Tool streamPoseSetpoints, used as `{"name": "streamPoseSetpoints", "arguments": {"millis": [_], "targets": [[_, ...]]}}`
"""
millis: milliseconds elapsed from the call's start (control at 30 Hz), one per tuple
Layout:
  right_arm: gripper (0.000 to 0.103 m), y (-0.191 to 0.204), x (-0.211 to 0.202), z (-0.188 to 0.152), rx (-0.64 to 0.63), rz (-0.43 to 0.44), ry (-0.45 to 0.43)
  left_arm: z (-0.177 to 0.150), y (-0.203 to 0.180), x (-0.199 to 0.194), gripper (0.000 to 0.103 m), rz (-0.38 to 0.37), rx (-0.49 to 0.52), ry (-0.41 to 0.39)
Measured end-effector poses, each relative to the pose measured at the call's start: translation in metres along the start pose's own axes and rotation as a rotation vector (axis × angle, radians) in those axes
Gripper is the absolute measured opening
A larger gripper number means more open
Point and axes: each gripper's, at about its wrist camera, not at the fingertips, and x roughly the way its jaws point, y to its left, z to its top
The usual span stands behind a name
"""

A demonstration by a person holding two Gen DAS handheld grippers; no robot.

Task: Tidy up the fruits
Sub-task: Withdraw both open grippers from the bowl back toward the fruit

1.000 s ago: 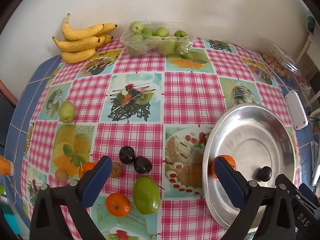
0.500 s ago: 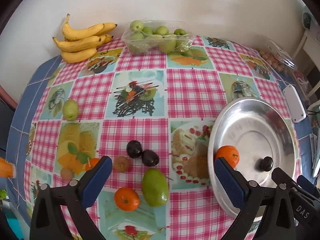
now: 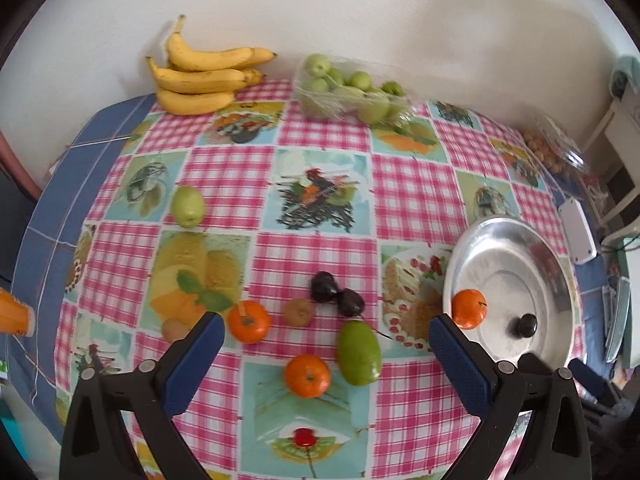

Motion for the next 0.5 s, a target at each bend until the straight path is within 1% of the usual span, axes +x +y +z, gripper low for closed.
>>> {"name": "streamPoseSetpoints", "arguments": {"millis": [133,300,433,500], "targets": [[0.103,0.020,0.003,-0.007,-0.029,0.041,0.019,0.003,0.026,-0.008,0.103,0.004,-0.046,-0.015],[0.103,0.051,0.005,-0.014,-0.060,0.109,0.034,0.006,0.064,-0.013,0.103,0.013,-0.134,-0.024],[0.103,0.073,0.005,-0.017,-0.067,0.165,0.030,0.006,0.090,-0.015,0.103,0.023,-0.199,-0.028],[0.103,0.083,0.005,-0.017,-0.066,0.176,0.017,0.006,0.103,-0.015,0.103,0.028,-0.233,-0.027]]}}
